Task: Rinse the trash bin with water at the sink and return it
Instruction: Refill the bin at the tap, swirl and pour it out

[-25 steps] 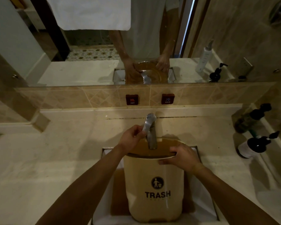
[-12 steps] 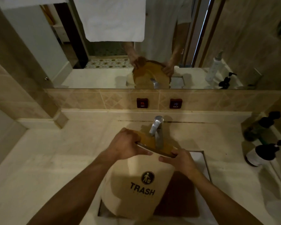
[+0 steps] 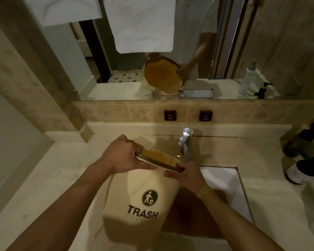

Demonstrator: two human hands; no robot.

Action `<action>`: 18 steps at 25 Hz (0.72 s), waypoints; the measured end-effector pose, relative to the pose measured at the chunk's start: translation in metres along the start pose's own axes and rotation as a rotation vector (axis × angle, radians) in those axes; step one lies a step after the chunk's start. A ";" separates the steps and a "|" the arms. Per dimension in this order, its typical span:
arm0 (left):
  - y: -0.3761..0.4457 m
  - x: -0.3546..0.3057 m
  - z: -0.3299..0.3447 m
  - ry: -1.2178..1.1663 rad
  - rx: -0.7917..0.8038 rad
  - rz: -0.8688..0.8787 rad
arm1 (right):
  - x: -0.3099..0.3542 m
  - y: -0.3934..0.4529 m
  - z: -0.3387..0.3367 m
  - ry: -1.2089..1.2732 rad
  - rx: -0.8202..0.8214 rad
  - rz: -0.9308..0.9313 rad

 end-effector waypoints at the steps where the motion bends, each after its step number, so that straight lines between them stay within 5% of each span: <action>1: -0.011 0.009 -0.002 -0.030 0.005 -0.016 | 0.011 -0.001 0.001 -0.050 0.029 -0.003; 9: -0.063 0.020 0.022 -0.362 0.044 0.029 | 0.111 -0.039 -0.031 -0.791 -0.031 -0.135; 18: -0.087 -0.019 0.065 -0.851 0.123 -0.104 | 0.121 -0.079 -0.055 -1.021 0.046 -0.100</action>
Point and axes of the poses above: each hand's wrist, its own y-axis towards the middle knuckle, its own z-axis out of the palm, x = y × z, the point moved 10 cm from there along y, towards the middle knuckle, and after that the axes turned 11 degrees about -z, right-handed, at the moved point
